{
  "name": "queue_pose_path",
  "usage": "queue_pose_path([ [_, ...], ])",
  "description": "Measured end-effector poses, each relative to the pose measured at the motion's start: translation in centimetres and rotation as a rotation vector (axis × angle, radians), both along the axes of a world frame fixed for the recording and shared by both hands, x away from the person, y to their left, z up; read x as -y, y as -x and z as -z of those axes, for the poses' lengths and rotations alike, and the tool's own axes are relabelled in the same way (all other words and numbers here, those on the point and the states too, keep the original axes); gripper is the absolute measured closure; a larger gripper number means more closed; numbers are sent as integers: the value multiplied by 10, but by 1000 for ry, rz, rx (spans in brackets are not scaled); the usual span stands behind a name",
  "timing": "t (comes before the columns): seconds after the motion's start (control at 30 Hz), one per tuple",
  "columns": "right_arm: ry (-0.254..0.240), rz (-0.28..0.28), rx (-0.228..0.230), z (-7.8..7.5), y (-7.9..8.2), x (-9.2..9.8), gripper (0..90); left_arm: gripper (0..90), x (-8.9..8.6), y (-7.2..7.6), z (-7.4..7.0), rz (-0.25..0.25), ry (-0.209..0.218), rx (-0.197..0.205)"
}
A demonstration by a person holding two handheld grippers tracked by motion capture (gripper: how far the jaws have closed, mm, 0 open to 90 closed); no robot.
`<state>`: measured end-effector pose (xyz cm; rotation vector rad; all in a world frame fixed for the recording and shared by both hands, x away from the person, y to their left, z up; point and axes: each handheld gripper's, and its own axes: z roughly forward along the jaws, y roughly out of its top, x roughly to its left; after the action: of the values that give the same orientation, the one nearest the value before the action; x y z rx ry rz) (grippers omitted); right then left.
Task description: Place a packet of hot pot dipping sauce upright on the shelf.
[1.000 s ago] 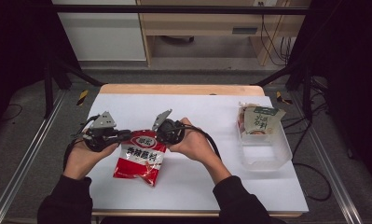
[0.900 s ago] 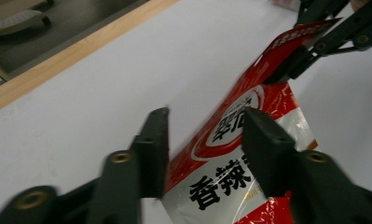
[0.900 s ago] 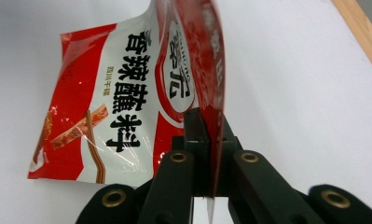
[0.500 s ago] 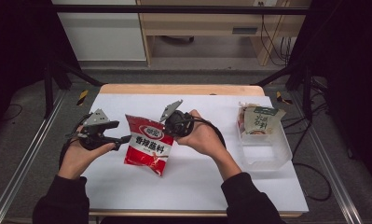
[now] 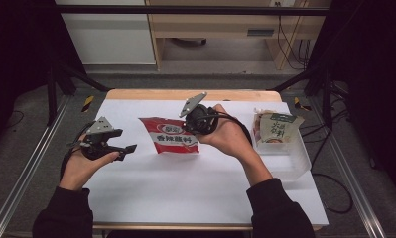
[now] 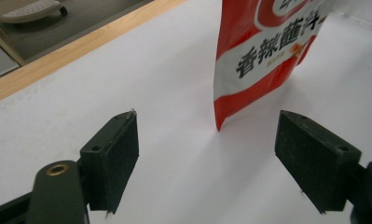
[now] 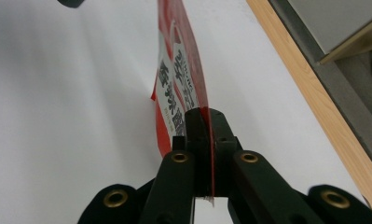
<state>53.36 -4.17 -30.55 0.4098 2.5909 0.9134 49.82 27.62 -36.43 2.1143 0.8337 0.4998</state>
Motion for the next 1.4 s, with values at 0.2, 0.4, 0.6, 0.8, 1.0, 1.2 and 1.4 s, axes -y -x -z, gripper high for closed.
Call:
queue_pose_path([
  [0.2, 2, 12, 6, -4, 2, 14, 900, 204, -4, 0, 2, -10, -9, -2],
  [0.4, -6, 23, 21, -11, 7, 30, 900, 169, -7, -3, 8, -24, -21, -19],
  [0.6, -12, 38, 34, -16, 12, 45, 900, 141, -7, -5, 13, -31, -33, -34],
  [0.8, -17, 54, 50, -21, 16, 59, 900, 125, -9, -6, 18, -41, -40, -46],
  [1.0, -25, 66, 72, -31, 24, 73, 900, 121, -11, -6, 20, -48, -45, -51],
  [1.2, -41, 83, 97, -42, 33, 91, 899, 116, -12, -6, 21, -53, -44, -50],
  [1.4, -57, 104, 118, -54, 41, 108, 899, 116, -13, -6, 22, -54, -47, -55],
])
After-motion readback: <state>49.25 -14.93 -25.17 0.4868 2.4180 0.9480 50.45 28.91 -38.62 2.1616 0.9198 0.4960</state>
